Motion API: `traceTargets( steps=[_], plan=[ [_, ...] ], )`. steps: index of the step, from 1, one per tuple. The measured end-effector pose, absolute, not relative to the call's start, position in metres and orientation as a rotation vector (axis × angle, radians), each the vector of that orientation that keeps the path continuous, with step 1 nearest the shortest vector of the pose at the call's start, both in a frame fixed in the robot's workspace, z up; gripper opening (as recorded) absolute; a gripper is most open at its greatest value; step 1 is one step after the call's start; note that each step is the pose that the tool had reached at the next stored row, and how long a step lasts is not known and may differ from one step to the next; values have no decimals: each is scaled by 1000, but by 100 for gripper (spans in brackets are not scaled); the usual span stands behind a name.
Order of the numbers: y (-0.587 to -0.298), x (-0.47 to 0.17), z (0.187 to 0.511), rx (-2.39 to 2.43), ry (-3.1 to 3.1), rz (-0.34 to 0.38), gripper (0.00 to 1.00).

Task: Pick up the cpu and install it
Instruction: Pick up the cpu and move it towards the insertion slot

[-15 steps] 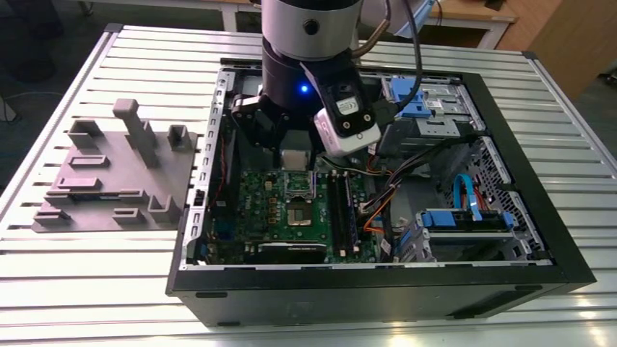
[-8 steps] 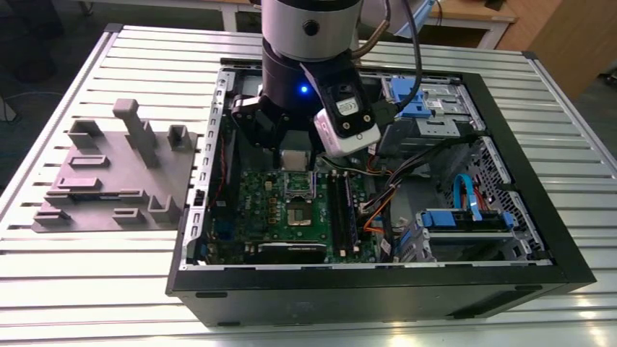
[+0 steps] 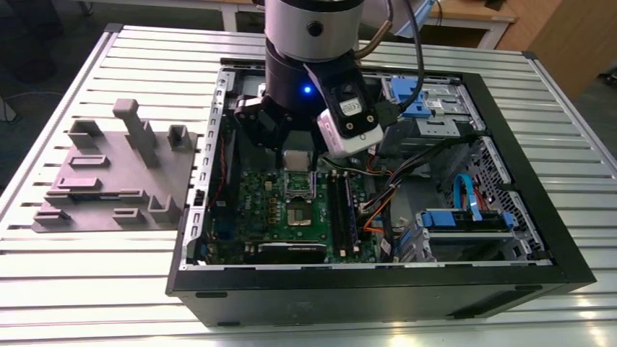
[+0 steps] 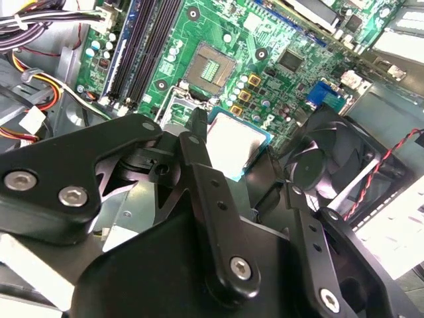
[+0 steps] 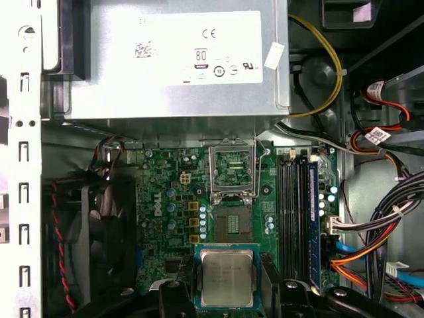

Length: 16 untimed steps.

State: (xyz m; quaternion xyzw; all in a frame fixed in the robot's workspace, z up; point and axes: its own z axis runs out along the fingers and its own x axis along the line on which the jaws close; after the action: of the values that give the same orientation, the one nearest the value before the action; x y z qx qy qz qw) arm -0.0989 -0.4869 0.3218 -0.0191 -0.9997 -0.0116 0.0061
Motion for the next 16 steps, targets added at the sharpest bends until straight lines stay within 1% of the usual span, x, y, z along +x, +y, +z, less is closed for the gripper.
traceTargets(
  steps=[16],
  plan=[
    [-487, -97, 315, -60, -3128, -36, 47]
  ],
)
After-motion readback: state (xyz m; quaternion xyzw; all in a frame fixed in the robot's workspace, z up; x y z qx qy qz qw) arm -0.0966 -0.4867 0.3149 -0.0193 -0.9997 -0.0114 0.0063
